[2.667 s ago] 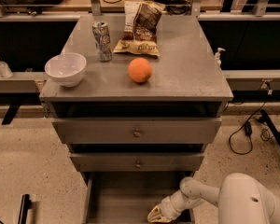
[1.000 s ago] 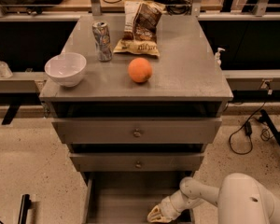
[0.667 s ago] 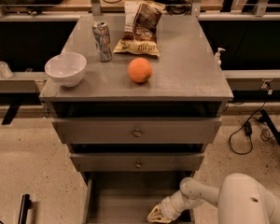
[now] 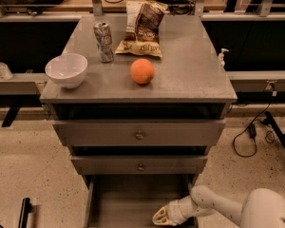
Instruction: Open bottom drawer
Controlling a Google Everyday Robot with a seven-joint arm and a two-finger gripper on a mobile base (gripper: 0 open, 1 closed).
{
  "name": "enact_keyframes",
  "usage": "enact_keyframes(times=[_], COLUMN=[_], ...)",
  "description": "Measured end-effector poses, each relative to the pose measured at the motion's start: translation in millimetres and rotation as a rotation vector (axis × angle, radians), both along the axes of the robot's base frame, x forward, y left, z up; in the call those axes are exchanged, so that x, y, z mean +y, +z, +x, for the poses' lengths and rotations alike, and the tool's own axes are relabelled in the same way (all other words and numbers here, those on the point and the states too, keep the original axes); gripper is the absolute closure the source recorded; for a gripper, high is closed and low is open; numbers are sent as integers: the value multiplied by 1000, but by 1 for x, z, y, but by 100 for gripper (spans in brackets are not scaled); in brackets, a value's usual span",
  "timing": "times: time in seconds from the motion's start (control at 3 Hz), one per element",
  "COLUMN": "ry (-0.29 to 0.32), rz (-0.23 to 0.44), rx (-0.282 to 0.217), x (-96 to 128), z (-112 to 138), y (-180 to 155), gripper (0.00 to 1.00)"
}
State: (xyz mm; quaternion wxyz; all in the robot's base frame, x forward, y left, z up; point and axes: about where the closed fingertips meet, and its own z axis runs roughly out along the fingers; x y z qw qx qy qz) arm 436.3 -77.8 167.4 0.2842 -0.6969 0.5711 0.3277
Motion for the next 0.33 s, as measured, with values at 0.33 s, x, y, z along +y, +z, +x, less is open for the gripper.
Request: enact_keyframes(times=[0.33], ry=[-28], rz=[35], rx=[-77], x=[-1], z=[10], y=[17], gripper=[100])
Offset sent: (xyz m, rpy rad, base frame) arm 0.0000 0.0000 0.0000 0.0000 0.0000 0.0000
